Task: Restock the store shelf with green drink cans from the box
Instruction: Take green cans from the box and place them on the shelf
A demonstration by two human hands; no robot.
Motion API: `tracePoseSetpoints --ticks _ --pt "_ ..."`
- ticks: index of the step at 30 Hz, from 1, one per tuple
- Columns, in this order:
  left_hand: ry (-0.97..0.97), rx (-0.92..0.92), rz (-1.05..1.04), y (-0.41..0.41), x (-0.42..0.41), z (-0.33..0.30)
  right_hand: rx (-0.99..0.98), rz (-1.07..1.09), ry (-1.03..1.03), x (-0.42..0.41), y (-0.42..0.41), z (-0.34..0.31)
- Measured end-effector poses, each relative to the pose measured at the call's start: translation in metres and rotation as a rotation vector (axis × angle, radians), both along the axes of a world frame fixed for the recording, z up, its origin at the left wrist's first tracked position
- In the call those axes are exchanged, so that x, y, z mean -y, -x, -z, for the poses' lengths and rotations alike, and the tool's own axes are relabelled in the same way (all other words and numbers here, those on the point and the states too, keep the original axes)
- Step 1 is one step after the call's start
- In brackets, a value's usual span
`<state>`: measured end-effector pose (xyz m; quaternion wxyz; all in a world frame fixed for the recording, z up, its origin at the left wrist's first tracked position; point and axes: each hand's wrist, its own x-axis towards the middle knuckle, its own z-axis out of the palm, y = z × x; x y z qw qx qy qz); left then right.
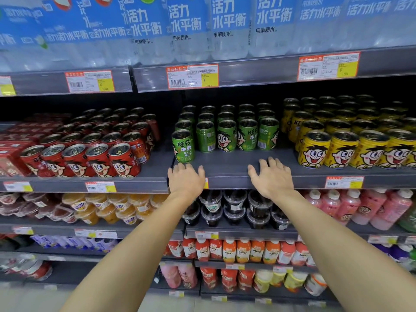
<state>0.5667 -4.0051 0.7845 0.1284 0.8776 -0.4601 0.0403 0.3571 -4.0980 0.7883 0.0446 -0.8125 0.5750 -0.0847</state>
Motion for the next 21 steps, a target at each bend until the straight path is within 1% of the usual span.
tracePoseSetpoints --ticks 3,6,9,13,16,21 --pt "-0.003 0.113 0.044 0.003 -0.008 0.01 0.003 -0.004 -0.008 -0.001 0.001 0.0" --pt "0.022 0.167 0.114 -0.002 -0.018 0.018 -0.022 -0.023 -0.022 -0.001 0.003 0.0" --pt "-0.036 0.215 0.166 -0.003 -0.025 0.019 -0.039 -0.035 -0.004 -0.003 0.007 0.001" --pt "-0.138 0.159 0.172 0.004 -0.024 0.004 -0.062 -0.023 0.026 -0.012 0.003 0.001" --pt "-0.186 0.117 0.204 0.015 -0.027 -0.002 -0.086 -0.061 0.046 -0.027 0.002 0.003" --pt "-0.222 0.112 0.283 0.036 -0.045 -0.002 -0.008 -0.132 -0.023 -0.064 0.016 0.001"
